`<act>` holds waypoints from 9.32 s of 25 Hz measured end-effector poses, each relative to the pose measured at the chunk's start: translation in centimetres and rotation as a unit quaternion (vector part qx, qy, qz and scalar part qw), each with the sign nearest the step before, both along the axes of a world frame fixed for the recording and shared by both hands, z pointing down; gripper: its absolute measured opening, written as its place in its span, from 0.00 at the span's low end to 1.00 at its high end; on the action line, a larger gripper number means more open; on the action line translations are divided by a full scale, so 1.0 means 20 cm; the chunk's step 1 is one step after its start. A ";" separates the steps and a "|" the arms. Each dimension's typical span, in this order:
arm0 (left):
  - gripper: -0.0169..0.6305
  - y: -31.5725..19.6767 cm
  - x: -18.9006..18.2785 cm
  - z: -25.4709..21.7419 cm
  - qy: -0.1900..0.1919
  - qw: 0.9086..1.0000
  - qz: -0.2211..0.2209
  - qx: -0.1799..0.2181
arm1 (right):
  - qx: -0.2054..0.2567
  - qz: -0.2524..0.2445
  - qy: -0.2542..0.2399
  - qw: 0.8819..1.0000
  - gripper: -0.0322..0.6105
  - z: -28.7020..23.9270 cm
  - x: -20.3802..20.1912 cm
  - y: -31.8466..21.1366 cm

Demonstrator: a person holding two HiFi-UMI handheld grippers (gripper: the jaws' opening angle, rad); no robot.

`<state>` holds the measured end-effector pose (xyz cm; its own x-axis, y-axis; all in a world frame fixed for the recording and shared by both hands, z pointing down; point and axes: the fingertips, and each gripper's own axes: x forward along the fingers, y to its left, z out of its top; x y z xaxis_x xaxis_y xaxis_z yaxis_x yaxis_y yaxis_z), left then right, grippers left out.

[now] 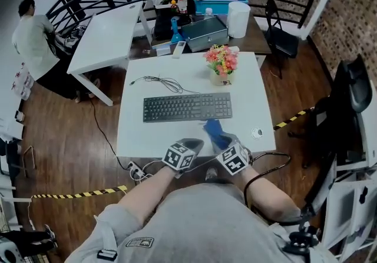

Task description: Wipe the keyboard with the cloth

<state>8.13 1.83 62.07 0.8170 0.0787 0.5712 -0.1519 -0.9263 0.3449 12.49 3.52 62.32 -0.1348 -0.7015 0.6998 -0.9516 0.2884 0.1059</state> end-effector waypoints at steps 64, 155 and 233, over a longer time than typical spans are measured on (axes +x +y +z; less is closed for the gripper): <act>0.01 -1.28 -0.39 0.04 -0.014 0.988 -0.154 -0.021 | -0.058 -0.120 0.085 0.987 0.22 0.13 -0.52 -1.42; 0.01 -0.58 0.66 -0.01 0.018 0.998 -0.026 -0.055 | -0.104 0.113 0.111 0.982 0.23 0.16 0.74 -0.53; 0.02 -0.64 0.48 0.00 -0.001 0.997 -0.077 -0.013 | -0.069 -0.002 0.100 0.993 0.23 0.15 0.34 -0.65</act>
<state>17.77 -11.01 62.14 0.8190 -0.0330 0.5729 -0.2930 -0.8824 0.3681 19.24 -9.52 65.23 0.0132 -0.5970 0.8021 -0.9145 0.3172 0.2511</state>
